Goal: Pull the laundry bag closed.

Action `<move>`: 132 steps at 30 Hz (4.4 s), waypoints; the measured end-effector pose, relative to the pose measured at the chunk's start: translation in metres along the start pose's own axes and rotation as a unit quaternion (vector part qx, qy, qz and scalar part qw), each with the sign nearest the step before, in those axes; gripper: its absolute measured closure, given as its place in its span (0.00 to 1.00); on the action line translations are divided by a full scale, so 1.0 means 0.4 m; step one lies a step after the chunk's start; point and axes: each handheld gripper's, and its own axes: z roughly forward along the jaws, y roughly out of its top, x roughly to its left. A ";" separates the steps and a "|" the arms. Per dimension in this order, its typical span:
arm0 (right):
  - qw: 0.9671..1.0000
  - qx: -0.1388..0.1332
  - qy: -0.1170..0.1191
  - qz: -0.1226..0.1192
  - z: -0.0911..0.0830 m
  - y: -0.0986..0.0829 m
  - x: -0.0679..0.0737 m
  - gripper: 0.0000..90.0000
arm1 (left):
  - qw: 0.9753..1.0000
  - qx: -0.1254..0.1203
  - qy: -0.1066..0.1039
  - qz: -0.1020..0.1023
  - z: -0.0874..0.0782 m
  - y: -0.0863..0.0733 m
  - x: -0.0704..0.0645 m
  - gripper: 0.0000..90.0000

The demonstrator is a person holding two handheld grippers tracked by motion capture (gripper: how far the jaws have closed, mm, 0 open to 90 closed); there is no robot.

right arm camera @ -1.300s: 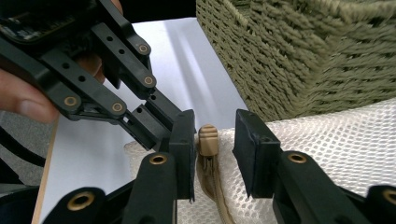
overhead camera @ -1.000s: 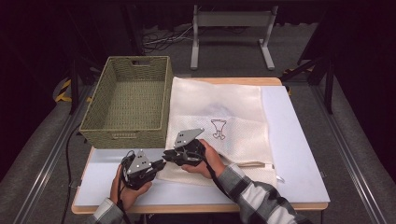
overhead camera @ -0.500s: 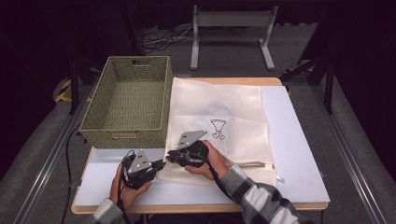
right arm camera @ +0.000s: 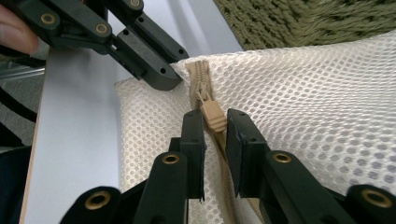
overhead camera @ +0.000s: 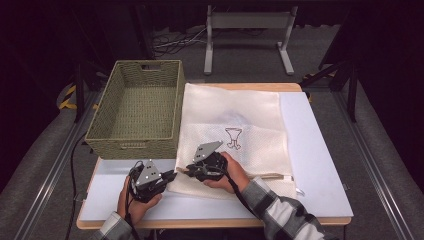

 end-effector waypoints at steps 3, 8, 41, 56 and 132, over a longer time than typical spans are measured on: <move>1.000 0.009 -0.001 -0.008 0.005 0.001 0.003 0.83 | 1.000 0.001 -0.001 0.000 0.002 -0.001 -0.001 0.95; 1.000 0.002 0.001 -0.008 0.002 0.002 0.002 0.79 | 1.000 -0.004 -0.006 -0.005 0.002 -0.002 0.002 0.95; 1.000 -0.008 -0.002 -0.024 -0.006 0.013 0.006 0.85 | 1.000 -0.010 -0.011 -0.007 -0.005 -0.001 0.001 0.95; 0.999 -0.004 0.016 -0.027 0.008 0.012 0.006 0.91 | 1.000 -0.008 -0.013 -0.003 -0.004 -0.001 0.000 0.95; 0.994 0.089 -0.039 -0.055 -0.063 -0.089 -0.013 0.92 | 0.999 -0.021 -0.016 -0.023 0.003 0.010 0.005 0.95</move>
